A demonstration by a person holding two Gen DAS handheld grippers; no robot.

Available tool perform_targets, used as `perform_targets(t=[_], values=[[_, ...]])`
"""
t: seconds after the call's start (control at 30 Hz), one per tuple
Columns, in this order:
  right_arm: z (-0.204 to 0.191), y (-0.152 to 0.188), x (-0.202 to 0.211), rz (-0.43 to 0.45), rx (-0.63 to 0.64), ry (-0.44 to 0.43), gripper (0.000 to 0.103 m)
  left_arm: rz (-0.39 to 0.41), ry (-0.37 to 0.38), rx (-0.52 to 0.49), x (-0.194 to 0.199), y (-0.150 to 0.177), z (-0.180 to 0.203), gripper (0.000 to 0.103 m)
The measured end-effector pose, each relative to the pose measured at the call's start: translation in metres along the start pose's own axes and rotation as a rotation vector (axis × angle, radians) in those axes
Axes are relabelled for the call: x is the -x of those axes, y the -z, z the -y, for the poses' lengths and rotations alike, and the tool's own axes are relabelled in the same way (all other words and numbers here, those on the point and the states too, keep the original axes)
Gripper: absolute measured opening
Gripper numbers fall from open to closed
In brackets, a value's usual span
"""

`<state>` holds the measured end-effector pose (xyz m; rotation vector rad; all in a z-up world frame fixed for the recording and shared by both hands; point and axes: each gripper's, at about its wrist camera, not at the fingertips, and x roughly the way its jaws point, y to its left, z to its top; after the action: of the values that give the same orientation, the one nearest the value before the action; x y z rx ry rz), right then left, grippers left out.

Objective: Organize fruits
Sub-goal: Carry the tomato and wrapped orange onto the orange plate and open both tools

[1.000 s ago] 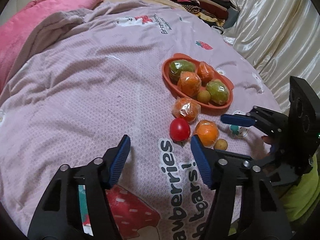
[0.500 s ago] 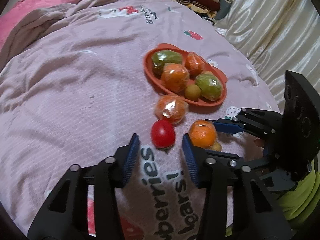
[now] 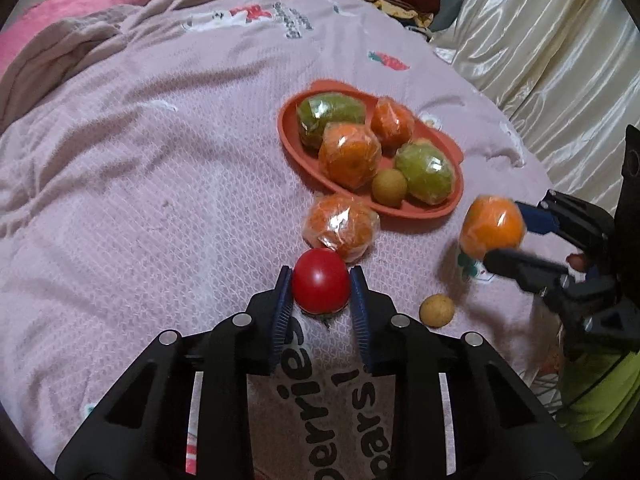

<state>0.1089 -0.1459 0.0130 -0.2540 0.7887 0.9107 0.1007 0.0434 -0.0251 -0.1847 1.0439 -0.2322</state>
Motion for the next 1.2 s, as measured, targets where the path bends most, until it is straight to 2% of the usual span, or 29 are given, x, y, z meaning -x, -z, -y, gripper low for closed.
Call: perform_targets(t=[0.43,0.87,1.2], values=[[0.026,-0.034,0.021,0.084,0.006,0.066,0.040,0.079,0.021,-0.052,0.021,-0.035,0.024,0.021],[0.057,-0.044,0.014,0.091,-0.027,0.095,0.040,0.054,0.029,-0.098,-0.006,-0.056,0.049,0.021],[0.074,-0.040,-0.003,0.060,-0.051,0.109,0.040,0.036,0.009,-0.129,-0.021,-0.062,0.058,0.021]])
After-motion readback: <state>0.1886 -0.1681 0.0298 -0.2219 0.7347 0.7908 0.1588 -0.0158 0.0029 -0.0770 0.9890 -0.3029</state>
